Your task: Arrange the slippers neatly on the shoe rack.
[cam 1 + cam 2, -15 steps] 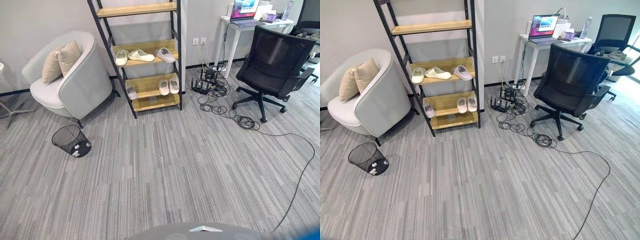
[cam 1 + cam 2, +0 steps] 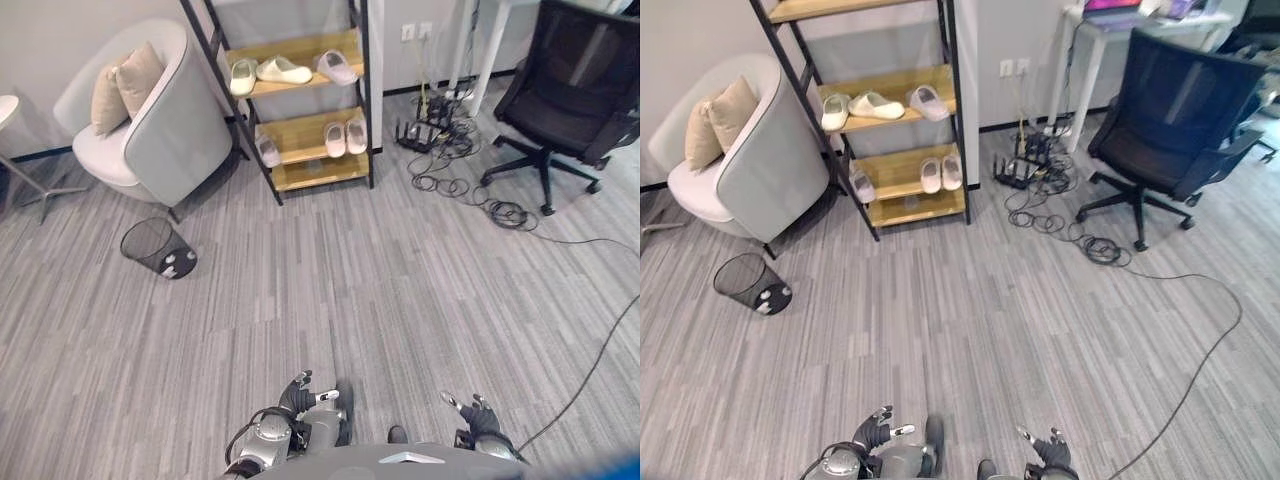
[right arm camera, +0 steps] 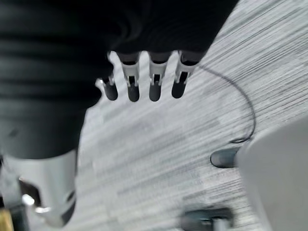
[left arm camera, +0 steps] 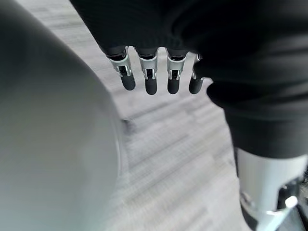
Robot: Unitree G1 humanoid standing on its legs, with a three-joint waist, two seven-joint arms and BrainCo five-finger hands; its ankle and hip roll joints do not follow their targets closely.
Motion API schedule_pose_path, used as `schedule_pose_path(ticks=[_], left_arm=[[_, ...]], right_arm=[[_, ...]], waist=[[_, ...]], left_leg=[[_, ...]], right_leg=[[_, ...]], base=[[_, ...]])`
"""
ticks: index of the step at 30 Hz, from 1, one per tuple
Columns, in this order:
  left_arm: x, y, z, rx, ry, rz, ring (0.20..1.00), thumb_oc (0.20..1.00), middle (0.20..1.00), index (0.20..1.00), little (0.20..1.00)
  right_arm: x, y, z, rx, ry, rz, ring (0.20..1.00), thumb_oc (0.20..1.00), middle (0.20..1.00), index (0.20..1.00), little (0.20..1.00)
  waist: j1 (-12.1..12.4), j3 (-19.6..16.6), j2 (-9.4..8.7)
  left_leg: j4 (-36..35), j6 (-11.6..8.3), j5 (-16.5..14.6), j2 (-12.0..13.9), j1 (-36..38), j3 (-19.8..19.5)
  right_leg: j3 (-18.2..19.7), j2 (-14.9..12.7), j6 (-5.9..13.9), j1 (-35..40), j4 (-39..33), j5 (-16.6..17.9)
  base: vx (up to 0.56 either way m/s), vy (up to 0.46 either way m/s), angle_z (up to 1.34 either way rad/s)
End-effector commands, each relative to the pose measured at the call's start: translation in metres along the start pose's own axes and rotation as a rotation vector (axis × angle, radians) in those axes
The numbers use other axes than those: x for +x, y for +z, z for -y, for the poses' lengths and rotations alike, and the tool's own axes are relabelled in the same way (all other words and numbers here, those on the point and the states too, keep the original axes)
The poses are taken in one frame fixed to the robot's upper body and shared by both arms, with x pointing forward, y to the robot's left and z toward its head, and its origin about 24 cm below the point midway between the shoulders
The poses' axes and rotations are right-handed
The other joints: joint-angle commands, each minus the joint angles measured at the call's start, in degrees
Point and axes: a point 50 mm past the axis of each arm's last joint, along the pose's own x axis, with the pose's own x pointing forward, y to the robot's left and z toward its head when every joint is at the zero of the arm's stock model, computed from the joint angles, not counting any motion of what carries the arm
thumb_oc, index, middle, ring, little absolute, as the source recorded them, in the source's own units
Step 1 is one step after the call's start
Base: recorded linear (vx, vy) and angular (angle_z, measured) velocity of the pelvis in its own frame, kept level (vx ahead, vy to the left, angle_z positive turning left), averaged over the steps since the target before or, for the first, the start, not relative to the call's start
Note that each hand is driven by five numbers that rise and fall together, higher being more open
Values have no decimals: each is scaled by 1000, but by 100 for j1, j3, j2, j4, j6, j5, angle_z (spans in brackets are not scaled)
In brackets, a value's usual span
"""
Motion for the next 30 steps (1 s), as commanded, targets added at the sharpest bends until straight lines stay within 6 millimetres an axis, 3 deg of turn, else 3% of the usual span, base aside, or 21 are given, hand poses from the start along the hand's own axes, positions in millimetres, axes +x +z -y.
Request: schedule_pose_path(ticks=[1,2,4,5,6,8,10,11,12,14,16,18,19,20,21,22,23,24,26,29,30], left_arm=[[-31,-93,-3,106,28,-323,1000,1000,1000,1000,1000],[-34,-98,-3,109,31,-351,1000,1000,1000,1000,1000],[-35,-101,-1,128,53,-389,1000,1000,1000,1000,1000],[-23,-77,6,80,55,-308,1000,1000,1000,1000,1000],[-23,-76,6,79,55,-308,1000,1000,1000,1000,1000],[-13,-50,13,51,73,-214,1000,1000,1000,1000,1000],[-8,-31,23,52,61,-149,1000,1000,1000,1000,1000],[-5,-17,42,90,17,-112,1000,1000,1000,1000,1000],[-7,-18,52,112,-2,-121,1000,1000,1000,1000,1000],[-8,-23,54,119,-10,-139,1000,1000,1000,1000,1000],[-15,-40,64,200,-40,-201,1000,1000,1000,1000,1000],[-20,-51,68,213,-48,-242,1000,1000,1000,1000,1000],[-25,-59,77,204,-76,-280,1000,1000,1000,1000,1000],[-25,-59,76,205,-75,-279,1000,1000,1000,1000,1000],[-28,-66,78,244,-98,-296,1000,1000,1000,1000,1000],[-31,-72,77,273,-105,-314,1000,1000,1000,1000,1000],[-30,-72,77,275,-105,-313,1000,1000,1000,1000,1000],[-36,-84,77,347,-140,-368,1000,1000,1000,1000,1000],[-38,-88,78,394,-162,-381,1000,1000,1000,1000,1000],[-37,-84,83,453,-205,-346,1000,1000,1000,1000,1000],[-37,-84,83,455,-205,-346,1000,1000,1000,1000,1000]], right_arm=[[-26,-44,-37,-4,21,-111,1000,1000,1000,1000,1000],[-28,-40,-45,-10,26,-99,1000,1000,1000,1000,1000],[-29,-17,-65,-120,0,0,1000,1000,1000,1000,1000],[-32,11,-82,-159,-3,125,1000,1000,1000,1000,1000],[-32,11,-82,-160,-3,125,1000,1000,1000,1000,1000],[-39,12,-98,-211,16,152,1000,1000,1000,1000,1000],[-44,2,-105,-232,2,121,1000,1000,1000,1000,1000],[-46,-8,-106,-218,-59,57,1000,1000,1000,1000,1000],[-52,-13,-114,-166,-76,20,1000,1000,1000,1000,1000],[-52,-13,-116,-148,-82,12,1000,1000,1000,1000,1000],[-54,-13,-119,-106,-144,-37,1000,1000,1000,1000,1000],[-51,-5,-119,-91,-165,-47,1000,1000,1000,1000,1000],[-44,12,-115,-55,-208,-47,1000,1000,1000,1000,1000],[-44,13,-116,-54,-207,-46,1000,1000,1000,1000,1000],[-38,34,-110,1,-250,-26,1000,1000,1000,1000,1000],[-34,43,-106,18,-267,-22,1000,1000,1000,1000,1000],[-34,44,-106,21,-268,-21,1000,1000,1000,1000,1000],[-26,60,-93,59,-332,-36,1000,1000,1000,1000,1000],[-22,68,-85,94,-361,-47,1000,1000,1000,1000,1000],[-17,71,-70,150,-404,-135,1000,1000,1000,1000,1000],[-17,72,-70,151,-404,-136,1000,1000,1000,1000,1000]], waist=[[6,-566,-297],[25,-594,-308],[20,-588,-282],[-32,-556,-166],[-19,-571,-153],[-50,-497,-82],[-203,-393,-49],[-342,-402,-9],[-406,-440,-3],[-415,-456,26],[-409,-619,13],[-325,-670,66],[-178,-658,105],[-185,-675,80],[26,-635,28],[157,-662,30],[171,-654,45],[523,-805,60],[689,-859,35],[1124,-899,112],[1128,-895,105]], left_leg=[[80,447,312,-92,576,60],[-35,532,311,-104,723,66],[-151,703,171,-113,1039,82],[-212,756,56,-65,1213,31],[-221,750,68,-45,1196,39],[-229,781,-189,13,1453,84],[-228,774,-371,-83,1786,-52],[-292,715,-583,-167,2152,-295],[-297,701,-795,-201,2450,-482],[-343,674,-876,-149,2632,-565],[-184,528,-1165,-73,2811,-869],[622,303,-1060,-21,2608,-846],[2154,-45,-635,113,1994,-678],[2152,-45,-607,87,1954,-686],[3253,-54,-330,189,1382,-439],[3463,-8,-341,203,1207,-329],[3500,-7,-364,218,1191,-334],[2726,110,-529,297,1020,-239],[2043,124,-619,145,1043,-382],[1069,48,217,-231,526,-672],[1079,51,214,-239,525,-672]], right_leg=[[193,-287,608,650,-45,11],[193,-275,686,610,220,-49],[58,-372,1116,158,1419,55],[-219,-681,1201,-535,2306,380],[-210,-661,1194,-554,2288,408],[-576,-1076,1061,-904,1731,480],[-431,-1143,1096,-1028,1074,655],[11,-1162,1213,-1425,376,1147],[292,-1022,1234,-1561,77,1413],[280,-924,1200,-1571,75,1474],[527,-752,918,-1283,134,1492],[276,-763,757,-1058,191,1436],[-80,-803,614,-562,52,1340],[-85,-828,616,-594,44,1357],[-261,-852,562,-256,-110,1295],[-362,-821,546,-118,-185,1229],[-366,-803,546,-114,-191,1231],[-662,-731,536,294,-374,1044],[-874,-766,539,543,-460,929],[-1126,-648,492,1088,-552,664],[-1131,-654,494,1093,-552,658]], base=[[350,159,-66],[438,253,-38],[405,251,-58],[247,149,-56],[319,143,-14],[319,47,15],[493,-24,5],[759,-124,30],[658,-116,71],[383,-135,87],[446,-274,97],[318,-245,81],[205,-190,39],[235,-263,58],[164,-195,79],[172,-190,66],[264,-154,37],[287,-102,22],[337,-53,72],[323,25,96],[342,74,28]])
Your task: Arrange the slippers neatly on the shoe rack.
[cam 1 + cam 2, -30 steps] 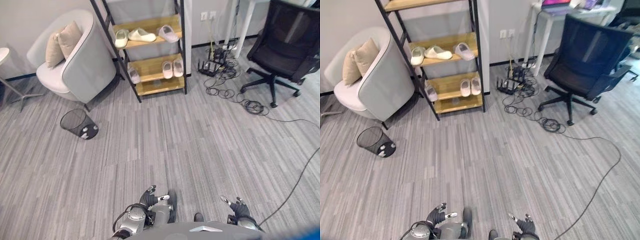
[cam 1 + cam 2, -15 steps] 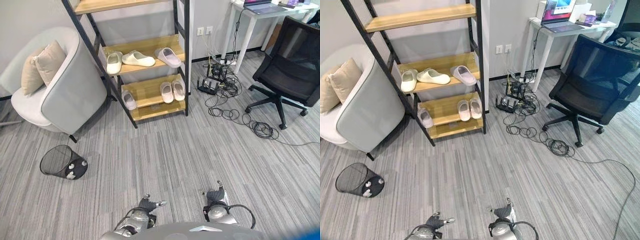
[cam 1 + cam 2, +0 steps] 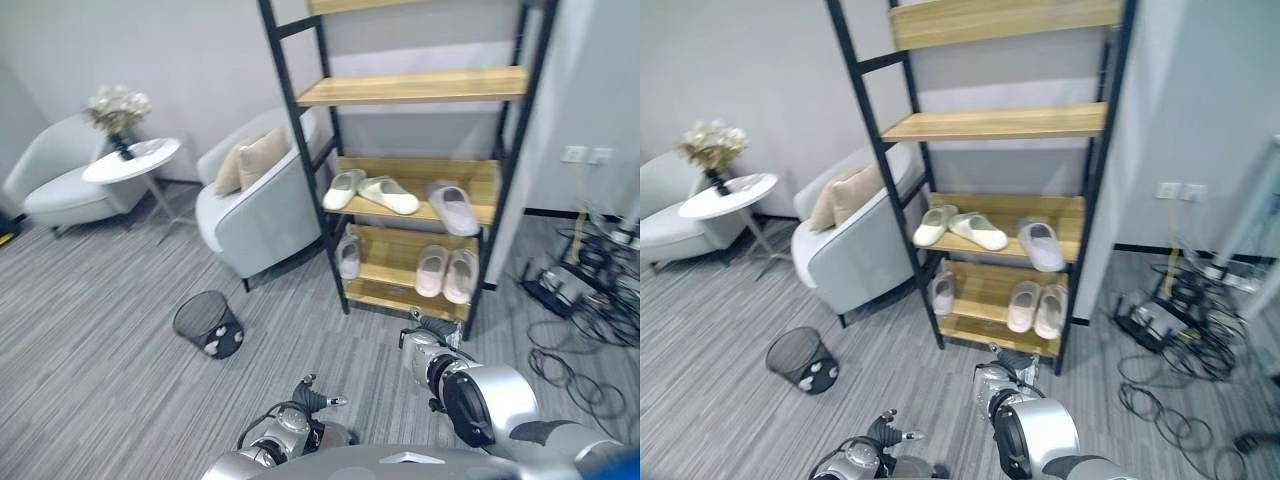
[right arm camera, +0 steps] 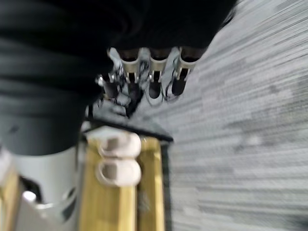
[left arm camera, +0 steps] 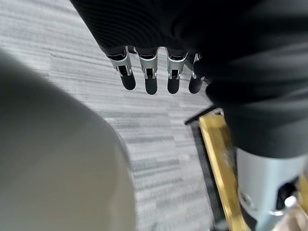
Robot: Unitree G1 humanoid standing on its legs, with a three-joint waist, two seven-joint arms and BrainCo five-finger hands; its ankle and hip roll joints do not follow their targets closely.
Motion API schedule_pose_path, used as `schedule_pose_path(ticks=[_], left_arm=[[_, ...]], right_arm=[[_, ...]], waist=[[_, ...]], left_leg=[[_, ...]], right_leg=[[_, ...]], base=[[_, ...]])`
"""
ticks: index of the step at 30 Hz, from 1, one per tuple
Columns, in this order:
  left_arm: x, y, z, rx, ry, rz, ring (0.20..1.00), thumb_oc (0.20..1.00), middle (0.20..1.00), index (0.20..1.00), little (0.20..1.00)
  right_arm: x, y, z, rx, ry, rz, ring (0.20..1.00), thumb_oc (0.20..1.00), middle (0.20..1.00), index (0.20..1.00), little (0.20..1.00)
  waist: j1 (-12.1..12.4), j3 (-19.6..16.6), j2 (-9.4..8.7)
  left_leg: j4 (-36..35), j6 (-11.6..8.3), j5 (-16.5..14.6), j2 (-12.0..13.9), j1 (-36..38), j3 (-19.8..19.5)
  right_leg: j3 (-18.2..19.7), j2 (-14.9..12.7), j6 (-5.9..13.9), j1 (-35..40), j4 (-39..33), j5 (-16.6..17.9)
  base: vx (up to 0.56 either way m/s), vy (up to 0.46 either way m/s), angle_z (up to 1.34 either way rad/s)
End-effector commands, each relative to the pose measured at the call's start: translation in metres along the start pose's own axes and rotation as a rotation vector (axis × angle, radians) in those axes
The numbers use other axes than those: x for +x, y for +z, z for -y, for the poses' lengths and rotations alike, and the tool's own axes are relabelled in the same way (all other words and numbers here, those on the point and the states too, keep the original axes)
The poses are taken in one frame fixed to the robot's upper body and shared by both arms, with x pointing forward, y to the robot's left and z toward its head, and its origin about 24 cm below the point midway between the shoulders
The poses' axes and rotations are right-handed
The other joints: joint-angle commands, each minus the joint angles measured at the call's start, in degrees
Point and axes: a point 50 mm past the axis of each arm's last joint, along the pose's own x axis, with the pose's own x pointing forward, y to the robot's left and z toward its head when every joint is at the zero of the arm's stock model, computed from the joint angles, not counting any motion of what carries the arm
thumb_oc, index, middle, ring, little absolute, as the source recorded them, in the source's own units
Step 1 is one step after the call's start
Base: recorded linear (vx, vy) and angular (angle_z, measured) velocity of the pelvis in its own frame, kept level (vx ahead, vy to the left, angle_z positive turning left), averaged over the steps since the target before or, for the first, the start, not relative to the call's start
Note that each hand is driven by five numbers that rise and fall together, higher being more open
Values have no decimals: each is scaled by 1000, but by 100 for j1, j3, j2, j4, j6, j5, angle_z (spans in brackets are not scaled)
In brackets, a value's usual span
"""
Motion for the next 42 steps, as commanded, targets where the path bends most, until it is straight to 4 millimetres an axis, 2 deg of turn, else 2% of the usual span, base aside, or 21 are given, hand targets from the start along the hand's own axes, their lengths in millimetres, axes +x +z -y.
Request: schedule_pose_path(ticks=[1,2,4,6,9,12,14,16,17,18,19,20,22,27,32,33,34,35,37,39,42], left_arm=[[-40,-92,67,120,-233,-328,1000,1000,1000,1000,1000],[-38,-100,51,74,-173,-361,1000,1000,1000,1000,1000],[-43,-114,43,6,-113,-419,1000,1000,1000,1000,1000],[-46,-120,45,-77,-90,-467,1000,1000,1000,1000,1000],[-43,-117,40,-135,-56,-448,1000,1000,1000,1000,1000],[-36,-105,33,-157,-47,-382,1000,1000,1000,1000,1000],[-32,-94,34,-124,-80,-337,1000,1000,1000,1000,1000],[-29,-88,32,-105,-90,-315,1000,1000,1000,1000,1000],[-28,-88,32,-94,-90,-313,1000,1000,1000,1000,1000],[-26,-84,29,-95,-89,-305,1000,1000,1000,1000,1000],[-26,-84,29,-96,-89,-304,1000,1000,1000,1000,1000],[-25,-80,28,-95,-90,-290,1000,1000,1000,1000,1000],[-24,-81,27,-91,-85,-291,1000,1000,1000,1000,1000],[-28,-86,34,-110,-100,-299,1000,1000,1000,1000,1000],[-33,-96,36,-98,-104,-337,1000,1000,1000,1000,1000],[-36,-107,28,-144,-74,-372,1000,1000,1000,1000,1000],[-34,-109,18,-177,-22,-381,1000,1000,1000,1000,1000],[-35,-113,15,-201,-5,-386,1000,1000,1000,1000,1000],[-32,-114,-5,-246,64,-366,1000,1000,1000,1000,1000],[-31,-113,-5,-275,63,-369,1000,1000,1000,1000,1000],[-30,-111,-9,-323,69,-361,1000,1000,1000,1000,1000]], right_arm=[[-12,-57,1,-50,-7,-232,1000,1000,1000,1000,1000],[4,-78,18,-109,56,-244,1000,1000,1000,1000,1000],[-2,-106,25,-179,31,-262,1000,1000,1000,1000,1000],[-20,-124,13,-260,125,-215,1000,1000,1000,1000,1000],[-26,-142,17,-312,165,-203,1000,1000,1000,1000,1000],[-28,-154,22,-347,196,-172,1000,1000,1000,1000,1000],[-27,-147,19,-371,206,-113,1000,1000,1000,1000,1000],[-25,-141,18,-359,196,-84,1000,1000,1000,1000,1000],[-23,-138,18,-356,190,-71,1000,1000,1000,1000,1000],[-20,-133,18,-359,187,-49,1000,1000,1000,1000,1000],[-19,-130,18,-361,183,-38,1000,1000,1000,1000,1000],[-18,-132,21,-358,170,-40,1000,1000,1000,1000,1000],[-15,-134,25,-350,155,-47,1000,1000,1000,1000,1000],[-19,-116,13,-314,206,87,1000,1000,1000,1000,1000],[-26,-104,-2,-305,325,147,1000,1000,1000,1000,1000],[13,-170,80,-351,360,-87,1000,1000,1000,1000,1000],[16,-163,80,-282,455,-61,1000,1000,1000,1000,1000],[26,-154,92,-270,522,-49,1000,1000,1000,1000,1000],[44,-124,136,-282,686,29,1000,1000,1000,1000,1000],[36,-127,118,-332,734,37,1000,1000,1000,1000,1000],[24,-105,91,-350,847,142,1000,1000,1000,1000,1000]], waist=[[383,-557,-43],[317,-529,-42],[65,-569,-26],[-203,-585,-59],[-367,-607,-103],[-519,-574,-114],[-626,-435,-32],[-679,-395,-10],[-697,-382,-13],[-630,-373,-54],[-626,-358,-83],[-701,-353,-157],[-725,-393,-248],[-781,-512,-230],[-769,-589,-259],[-887,-562,-270],[-976,-571,-301],[-1027,-550,-315],[-1243,-509,-359],[-1238,-531,-352],[-1197,-534,-369]], left_leg=[[1008,-6,59,-72,389,63],[611,21,139,-62,645,-30],[85,-4,194,84,1144,-110],[-142,116,172,174,1417,51],[-301,216,145,208,1552,161],[-560,399,116,218,1685,199],[-575,465,125,305,1675,287],[-632,477,122,331,1672,299],[-666,484,96,340,1700,311],[-631,403,-33,467,1714,422],[-608,369,-96,503,1747,476],[-576,313,-185,478,1800,445],[-553,280,-278,447,1861,460],[-605,125,-322,645,2066,255],[-702,84,-297,709,2145,190],[-807,82,-279,749,2225,262],[-871,69,-264,785,2226,320],[-913,57,-259,812,2249,375],[-1127,19,-228,899,2350,510],[-1185,28,-214,899,2366,504],[-1215,42,-226,893,2357,491]], right_leg=[[231,-469,432,-75,24,511],[404,-394,434,-91,35,490],[597,-303,407,-146,60,428],[808,-324,408,-206,89,390],[889,-371,451,-249,122,334],[977,-400,599,-533,611,80],[1065,-342,815,-1049,1530,-168],[1108,-396,920,-1330,1876,-207],[1124,-522,982,-1367,1793,-120],[719,-1114,1068,-1300,1257,321],[606,-1282,1076,-1336,1069,519],[905,-1250,1128,-1332,778,646],[1067,-1231,1158,-1107,398,702],[1001,-868,880,-850,424,529],[963,-756,797,-735,321,504],[1008,-722,789,-710,307,462],[1077,-688,785,-767,304,476],[1119,-671,793,-792,311,470],[1204,-646,831,-821,249,463],[1209,-655,842,-792,160,491],[1200,-678,852,-778,72,535]], base=[[245,41,2],[312,50,-26],[183,72,-78],[138,157,-52],[85,141,-72],[63,208,-2],[-18,175,-26],[-19,34,-37],[-14,-189,-4],[11,-245,-16],[62,-306,-33],[92,-176,-47],[82,-169,-6],[72,-240,33],[38,-93,7],[12,-85,11],[-10,-81,26],[-35,-70,14],[-7,-25,-51],[24,27,-57],[9,22,-6]])
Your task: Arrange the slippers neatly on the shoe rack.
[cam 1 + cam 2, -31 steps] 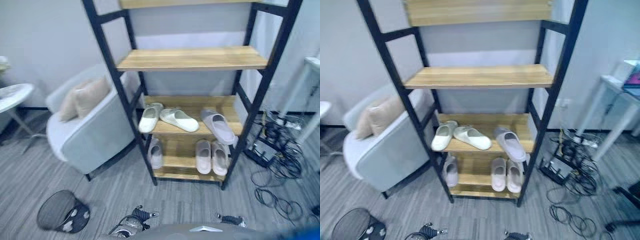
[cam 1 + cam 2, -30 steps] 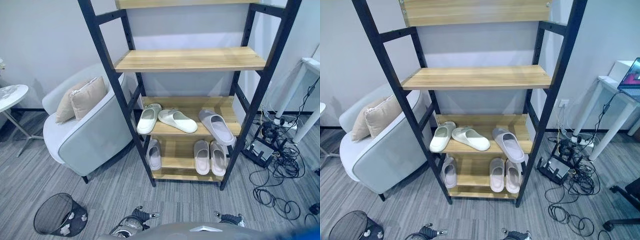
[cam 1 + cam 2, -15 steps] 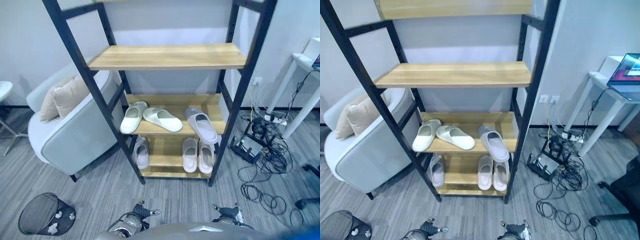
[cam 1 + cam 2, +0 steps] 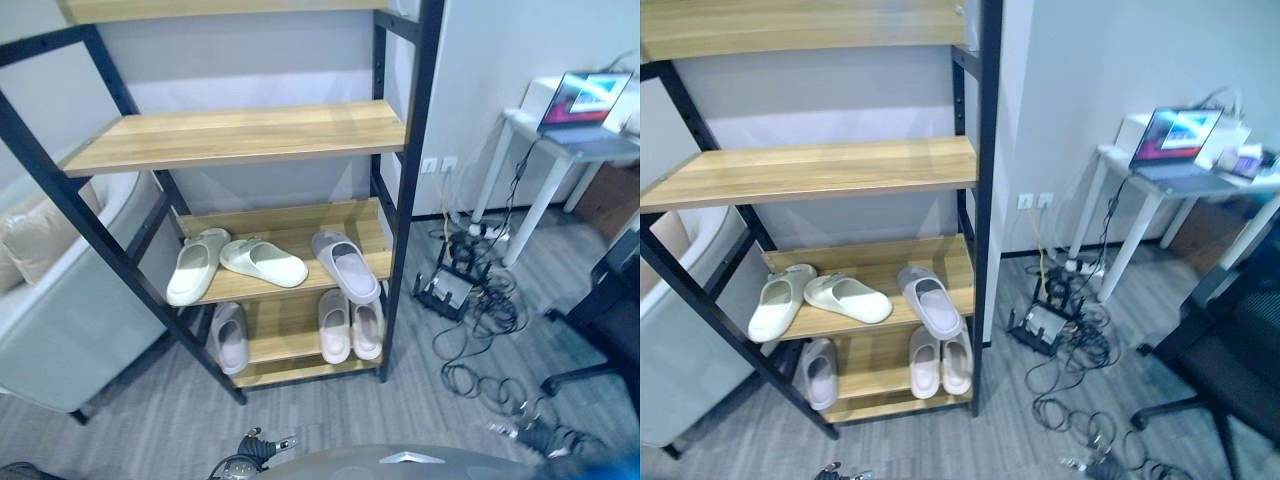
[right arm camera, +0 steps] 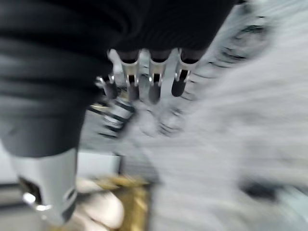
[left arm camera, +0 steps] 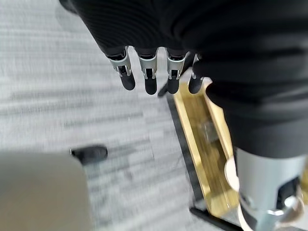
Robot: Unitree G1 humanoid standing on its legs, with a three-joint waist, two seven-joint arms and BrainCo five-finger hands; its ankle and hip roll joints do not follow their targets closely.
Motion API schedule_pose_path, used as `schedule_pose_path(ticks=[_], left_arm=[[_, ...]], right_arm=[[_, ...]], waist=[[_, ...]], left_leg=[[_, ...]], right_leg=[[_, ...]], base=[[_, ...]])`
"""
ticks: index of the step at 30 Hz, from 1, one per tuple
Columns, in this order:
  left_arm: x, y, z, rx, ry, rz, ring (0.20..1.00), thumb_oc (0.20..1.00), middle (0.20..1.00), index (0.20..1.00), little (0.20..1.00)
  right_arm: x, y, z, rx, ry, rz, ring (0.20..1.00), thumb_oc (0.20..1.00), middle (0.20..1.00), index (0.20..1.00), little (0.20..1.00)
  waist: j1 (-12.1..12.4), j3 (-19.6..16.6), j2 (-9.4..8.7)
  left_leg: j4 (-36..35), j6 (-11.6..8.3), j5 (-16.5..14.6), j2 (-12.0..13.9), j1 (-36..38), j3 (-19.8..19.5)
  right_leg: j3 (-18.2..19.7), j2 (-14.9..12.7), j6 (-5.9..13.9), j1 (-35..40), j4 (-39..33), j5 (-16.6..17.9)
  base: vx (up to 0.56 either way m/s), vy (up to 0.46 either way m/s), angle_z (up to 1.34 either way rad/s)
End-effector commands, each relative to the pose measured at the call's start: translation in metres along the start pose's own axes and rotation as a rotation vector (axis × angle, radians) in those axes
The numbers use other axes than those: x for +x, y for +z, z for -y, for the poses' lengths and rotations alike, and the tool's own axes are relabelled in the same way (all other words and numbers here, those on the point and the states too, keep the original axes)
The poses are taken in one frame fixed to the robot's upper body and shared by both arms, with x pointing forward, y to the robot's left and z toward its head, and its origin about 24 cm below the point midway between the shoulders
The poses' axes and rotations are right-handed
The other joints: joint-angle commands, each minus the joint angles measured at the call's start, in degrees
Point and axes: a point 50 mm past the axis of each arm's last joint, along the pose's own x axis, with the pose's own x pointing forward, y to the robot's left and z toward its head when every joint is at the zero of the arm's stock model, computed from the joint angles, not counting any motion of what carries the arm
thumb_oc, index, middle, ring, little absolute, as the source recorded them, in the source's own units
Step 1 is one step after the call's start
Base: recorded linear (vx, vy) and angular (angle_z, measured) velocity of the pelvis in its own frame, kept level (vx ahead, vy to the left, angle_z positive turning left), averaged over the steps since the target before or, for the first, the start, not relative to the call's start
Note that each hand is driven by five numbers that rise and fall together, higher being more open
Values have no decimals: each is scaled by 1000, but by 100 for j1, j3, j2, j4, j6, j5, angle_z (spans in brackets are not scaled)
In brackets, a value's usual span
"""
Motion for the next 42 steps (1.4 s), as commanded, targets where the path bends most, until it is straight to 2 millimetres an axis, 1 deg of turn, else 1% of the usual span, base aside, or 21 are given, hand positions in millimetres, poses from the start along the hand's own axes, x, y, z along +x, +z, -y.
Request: schedule_pose_path(ticks=[1,2,3,9,11,12,15,16,17,20,21,23,25,26,29,32,36,37,38,41,42], left_arm=[[-7,-26,21,25,-61,-121,1000,1000,1000,1000,1000],[-7,-23,23,27,-66,-111,1000,1000,1000,1000,1000],[-6,-20,24,20,-70,-100,1000,1000,1000,1000,1000],[-6,-3,34,27,-92,-24,1000,1000,1000,1000,1000],[-7,-1,39,82,-111,-7,1000,1000,1000,1000,1000],[-7,-1,39,81,-111,-6,1000,1000,1000,1000,1000],[-8,-9,41,108,-109,-29,1000,1000,1000,1000,1000],[-10,-17,42,123,-108,-52,1000,1000,1000,1000,1000],[-11,-20,43,129,-107,-57,1000,1000,1000,1000,1000],[-12,-23,45,140,-106,-68,1000,1000,1000,1000,1000],[-13,-26,46,144,-107,-73,1000,1000,1000,1000,1000],[-13,-23,48,144,-112,-63,1000,1000,1000,1000,1000],[-11,-18,45,167,-101,-50,1000,1000,1000,1000,1000],[-10,-14,44,172,-91,-35,1000,1000,1000,1000,1000],[-8,-7,39,155,-59,-23,1000,1000,1000,1000,1000],[-4,7,34,120,-30,16,1000,1000,1000,1000,1000],[-3,20,36,93,-28,62,1000,1000,1000,1000,1000],[-3,27,38,73,-29,87,1000,1000,1000,1000,1000],[-3,38,42,55,-38,125,1000,1000,1000,1000,1000],[-3,42,43,48,-40,142,1000,1000,1000,1000,1000],[-4,45,43,39,-34,155,1000,1000,1000,1000,1000]], right_arm=[[11,57,-46,-53,207,213,1000,1000,1000,1000,1000],[11,81,-66,-144,312,290,1000,1000,1000,1000,1000],[9,93,-80,-201,378,339,1000,1000,1000,1000,1000],[-2,128,-117,-298,548,463,1000,1000,1000,1000,1000],[-14,150,-142,-414,699,498,1000,1000,1000,1000,1000],[-14,150,-141,-414,700,497,1000,1000,1000,1000,1000],[-30,185,-156,-581,758,593,1000,1000,1000,1000,1000],[-41,210,-161,-669,741,688,1000,1000,1000,1000,1000],[-46,222,-162,-696,720,732,1000,1000,1000,1000,1000],[-64,264,-160,-781,607,912,1000,1000,1000,1000,1000],[-73,287,-159,-802,528,1008,1000,1000,1000,1000,1000],[-83,312,-155,-776,434,1103,1000,1000,1000,1000,1000],[-91,364,-141,-789,242,1188,1000,1000,1000,1000,1000],[-93,375,-139,-792,216,1193,1000,1000,1000,1000,1000],[-99,403,-126,-804,77,1240,1000,1000,1000,1000,1000],[-115,435,-112,-800,-82,1310,1000,1000,1000,1000,1000],[-122,453,-95,-802,-164,1297,1000,1000,1000,1000,1000],[-126,461,-87,-815,-206,1293,1000,1000,1000,1000,1000],[-132,470,-73,-770,-255,1297,1000,1000,1000,1000,1000],[-139,477,-67,-750,-288,1313,1000,1000,1000,1000,1000],[-146,483,-57,-721,-336,1335,1000,1000,1000,1000,1000]], waist=[[352,-113,127],[393,-116,124],[421,-129,118],[470,-133,92],[514,-142,52],[510,-140,52],[541,-124,15],[553,-133,-3],[559,-132,-9],[587,-101,-47],[615,-91,-69],[651,-49,-89],[747,82,-133],[761,136,-143],[822,303,-158],[856,510,-149],[888,681,-121],[907,766,-102],[931,903,-70],[953,985,-65],[979,1088,-66]], left_leg=[[110,356,-252,-361,43,-210],[83,363,-246,-372,24,-206],[71,371,-246,-383,19,-226],[70,402,-242,-412,-47,-297],[70,436,-278,-433,-41,-349],[70,436,-278,-434,-40,-351],[70,450,-285,-435,-19,-360],[70,452,-283,-431,-13,-352],[70,453,-279,-432,-16,-349],[70,464,-261,-438,-56,-366],[70,468,-246,-444,-93,-379],[70,477,-218,-461,-176,-398],[70,496,-119,-499,-423,-463],[70,503,-78,-520,-524,-487],[70,502,53,-579,-853,-558],[70,484,205,-679,-1278,-610],[70,489,273,-783,-1496,-655],[70,488,303,-813,-1562,-660],[70,488,350,-855,-1640,-690],[70,486,376,-869,-1677,-717],[70,481,410,-881,-1727,-742]], right_leg=[[-208,-208,123,-106,97,59],[-206,-219,135,-121,72,63],[-201,-224,139,-121,60,62],[-244,-257,162,-162,60,44],[-287,-282,184,-157,60,26],[-288,-283,185,-155,60,25],[-298,-291,203,-128,60,11],[-304,-295,214,-129,60,9],[-306,-294,220,-132,60,8],[-324,-302,241,-159,60,19],[-334,-308,261,-184,60,24],[-361,-331,291,-243,60,38],[-437,-378,358,-432,60,90],[-463,-398,383,-515,60,113],[-544,-458,454,-759,60,172],[-654,-571,564,-1078,60,255],[-727,-668,654,-1230,60,274],[-750,-700,674,-1274,60,290],[-796,-728,697,-1313,60,315],[-835,-748,702,-1322,60,318],[-871,-766,717,-1322,60,322]], base=[[0,57,4],[11,67,2],[18,61,11],[9,20,3],[35,44,0],[44,41,0],[24,28,2],[39,47,2],[37,52,0],[14,50,2],[3,78,4],[-23,81,14],[-107,105,10],[-123,97,8],[-116,100,28],[-142,120,13],[-63,96,13],[-74,118,7],[-61,101,5],[-31,55,2],[-12,48,3]])
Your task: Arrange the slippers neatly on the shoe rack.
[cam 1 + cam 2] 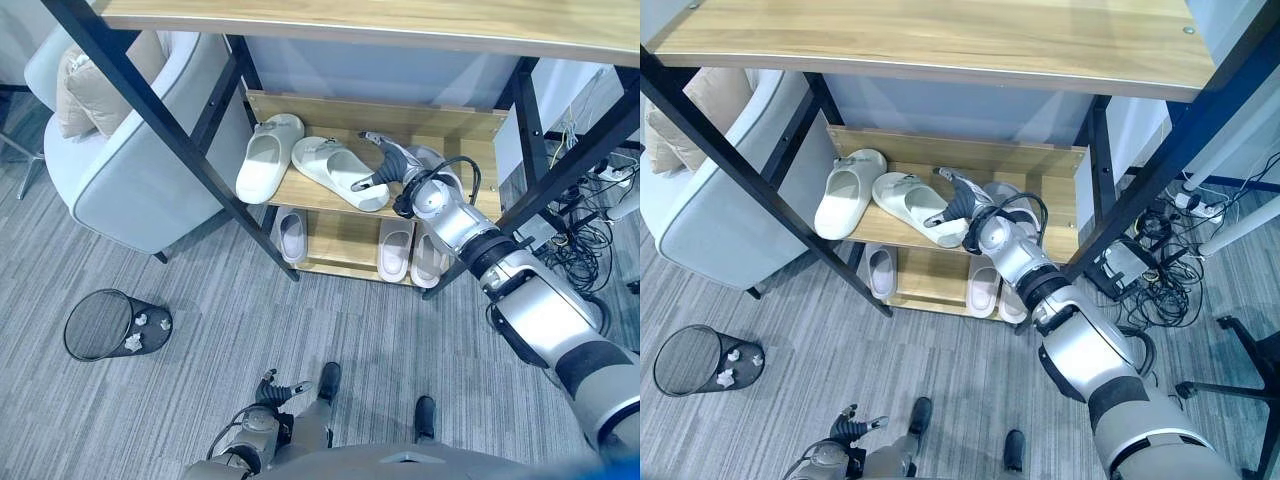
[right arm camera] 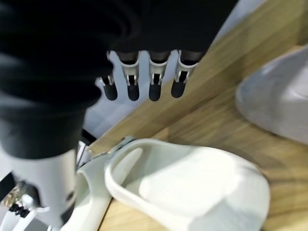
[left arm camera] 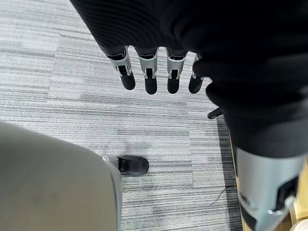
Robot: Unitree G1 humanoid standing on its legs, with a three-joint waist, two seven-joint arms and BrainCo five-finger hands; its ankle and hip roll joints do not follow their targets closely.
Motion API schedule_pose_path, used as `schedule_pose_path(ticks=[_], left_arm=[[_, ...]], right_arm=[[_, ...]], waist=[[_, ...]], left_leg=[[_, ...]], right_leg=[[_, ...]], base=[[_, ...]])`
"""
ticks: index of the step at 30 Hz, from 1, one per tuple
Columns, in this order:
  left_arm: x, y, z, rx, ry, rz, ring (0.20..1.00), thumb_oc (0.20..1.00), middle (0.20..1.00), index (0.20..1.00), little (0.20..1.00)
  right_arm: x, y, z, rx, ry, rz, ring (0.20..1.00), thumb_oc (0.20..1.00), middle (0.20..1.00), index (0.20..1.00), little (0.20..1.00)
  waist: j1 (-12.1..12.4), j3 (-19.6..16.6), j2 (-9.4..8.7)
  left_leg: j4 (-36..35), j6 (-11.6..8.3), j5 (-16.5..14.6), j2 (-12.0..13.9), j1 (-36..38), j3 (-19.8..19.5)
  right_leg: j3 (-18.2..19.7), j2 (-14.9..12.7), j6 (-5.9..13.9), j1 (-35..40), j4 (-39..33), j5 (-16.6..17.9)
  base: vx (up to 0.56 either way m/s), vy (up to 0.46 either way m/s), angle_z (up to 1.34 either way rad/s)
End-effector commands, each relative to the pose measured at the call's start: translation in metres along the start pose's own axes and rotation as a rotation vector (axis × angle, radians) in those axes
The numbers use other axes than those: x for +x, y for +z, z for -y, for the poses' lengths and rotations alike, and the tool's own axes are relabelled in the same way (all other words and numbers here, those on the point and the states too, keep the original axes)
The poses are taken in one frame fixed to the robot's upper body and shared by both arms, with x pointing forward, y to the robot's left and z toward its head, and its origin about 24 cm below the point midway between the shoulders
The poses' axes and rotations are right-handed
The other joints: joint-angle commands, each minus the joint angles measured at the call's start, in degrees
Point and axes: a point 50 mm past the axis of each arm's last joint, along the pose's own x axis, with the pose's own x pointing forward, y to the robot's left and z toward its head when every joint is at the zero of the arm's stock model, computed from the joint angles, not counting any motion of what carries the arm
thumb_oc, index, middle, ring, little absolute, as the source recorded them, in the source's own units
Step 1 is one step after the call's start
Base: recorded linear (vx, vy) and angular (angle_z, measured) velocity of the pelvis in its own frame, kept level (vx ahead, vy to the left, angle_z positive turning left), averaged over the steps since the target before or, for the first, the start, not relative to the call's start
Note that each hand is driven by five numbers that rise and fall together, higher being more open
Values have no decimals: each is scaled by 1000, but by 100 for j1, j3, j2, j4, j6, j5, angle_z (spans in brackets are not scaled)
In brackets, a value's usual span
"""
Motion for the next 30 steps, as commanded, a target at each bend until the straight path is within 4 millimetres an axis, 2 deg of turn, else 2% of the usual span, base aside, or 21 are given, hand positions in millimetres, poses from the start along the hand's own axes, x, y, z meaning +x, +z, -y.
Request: schedule_pose_path(ticks=[1,5,8,11,14,16,19,26,30], left_arm=[[-12,-23,30,13,-66,-95,1000,1000,1000,1000,1000],[-11,-22,26,23,-55,-92,1000,1000,1000,1000,1000],[-10,-22,22,14,-35,-97,1000,1000,1000,1000,1000],[-8,-17,18,15,-19,-78,1000,1000,1000,1000,1000],[-5,-10,16,14,-13,-55,1000,1000,1000,1000,1000],[-5,-5,17,-4,-12,-37,1000,1000,1000,1000,1000],[-7,-9,19,-27,-16,-38,1000,1000,1000,1000,1000],[-12,-19,23,-42,-27,-56,1000,1000,1000,1000,1000],[-15,-26,23,-37,-32,-70,1000,1000,1000,1000,1000]], right_arm=[[7,22,52,4,-182,99,1000,1000,1000,1000,1000],[11,21,69,-23,-194,55,1000,1000,1000,1000,1000],[13,24,79,-106,-187,34,1000,1000,1000,1000,1000],[14,16,88,-62,-166,-11,1000,1000,1000,1000,1000],[13,18,100,-75,-173,-16,1000,1000,1000,1000,1000],[14,21,105,-103,-189,-18,1000,1000,1000,1000,1000],[14,22,112,-66,-233,-16,1000,1000,1000,1000,1000],[10,14,119,76,-305,-26,1000,1000,1000,1000,1000],[8,6,120,84,-307,-55,1000,1000,1000,1000,1000]], waist=[[104,275,61],[142,400,2],[212,474,-115],[338,586,-286],[393,713,-357],[389,768,-335],[369,797,-286],[294,714,-182],[270,684,-154]], left_leg=[[32,73,-151,-87,307,-288],[41,72,-117,-89,209,-345],[57,68,-89,-99,106,-437],[91,58,-65,-124,-69,-558],[101,36,-14,-102,-219,-620],[93,39,7,-112,-261,-648],[65,49,13,-107,-219,-649],[32,47,-3,-113,-101,-587],[32,66,-36,-121,-31,-548]], right_leg=[[-305,-26,337,405,29,-124],[-362,-40,350,333,29,-105],[-463,-29,376,301,29,-114],[-619,-11,400,237,29,-125],[-730,22,416,169,29,-114],[-761,27,421,148,29,-109],[-774,16,422,185,29,-125],[-732,-30,436,246,29,-139],[-700,-41,444,282,29,-131]], base=[[-11,35,7],[-3,22,8],[12,26,16],[-22,12,29],[-50,13,29],[-48,48,1],[-12,54,-2],[3,15,0],[5,9,-3]])
